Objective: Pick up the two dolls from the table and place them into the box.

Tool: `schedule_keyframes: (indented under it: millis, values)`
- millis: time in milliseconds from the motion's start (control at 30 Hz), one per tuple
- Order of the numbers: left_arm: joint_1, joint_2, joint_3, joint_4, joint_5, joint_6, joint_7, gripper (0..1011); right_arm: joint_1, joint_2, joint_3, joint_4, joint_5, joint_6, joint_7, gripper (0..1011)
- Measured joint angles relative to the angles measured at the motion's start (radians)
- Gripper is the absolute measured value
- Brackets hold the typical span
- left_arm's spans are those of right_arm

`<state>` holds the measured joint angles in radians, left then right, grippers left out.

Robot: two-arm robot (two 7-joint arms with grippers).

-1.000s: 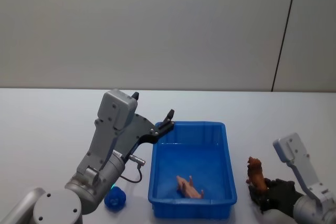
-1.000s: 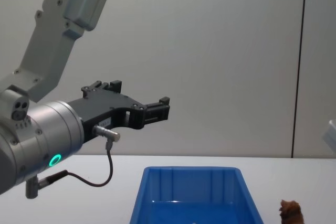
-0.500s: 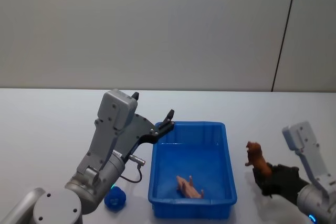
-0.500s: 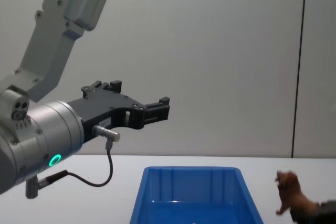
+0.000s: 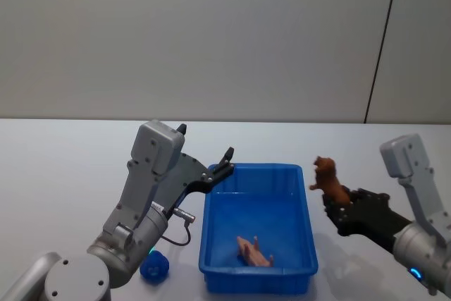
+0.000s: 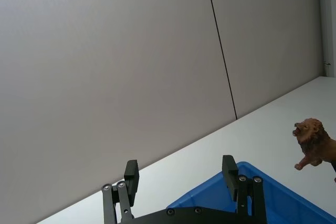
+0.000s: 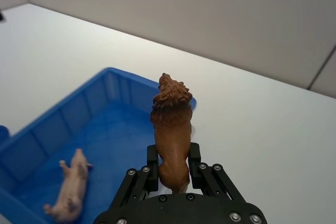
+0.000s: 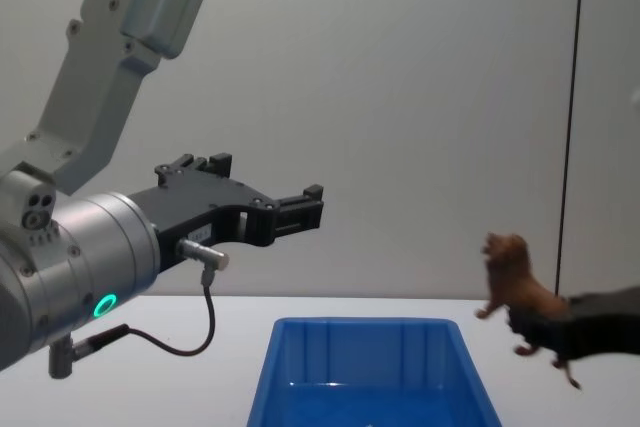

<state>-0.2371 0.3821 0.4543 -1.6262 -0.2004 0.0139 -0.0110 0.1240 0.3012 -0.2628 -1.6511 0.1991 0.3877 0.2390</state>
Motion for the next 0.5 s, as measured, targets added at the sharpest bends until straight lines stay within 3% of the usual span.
schedule_keyframes:
  millis: [367,500]
  values:
    - [0.000,0.000,0.000,0.000,0.000,0.000,0.000,1001,0.041,-0.043,-0.038,0.002,-0.030,0.041,0.080,320]
    - [0.000,0.000,0.000,0.000,0.000,0.000,0.000,1001,0.057,-0.059,-0.052,0.022,-0.050,0.053,0.090,406]
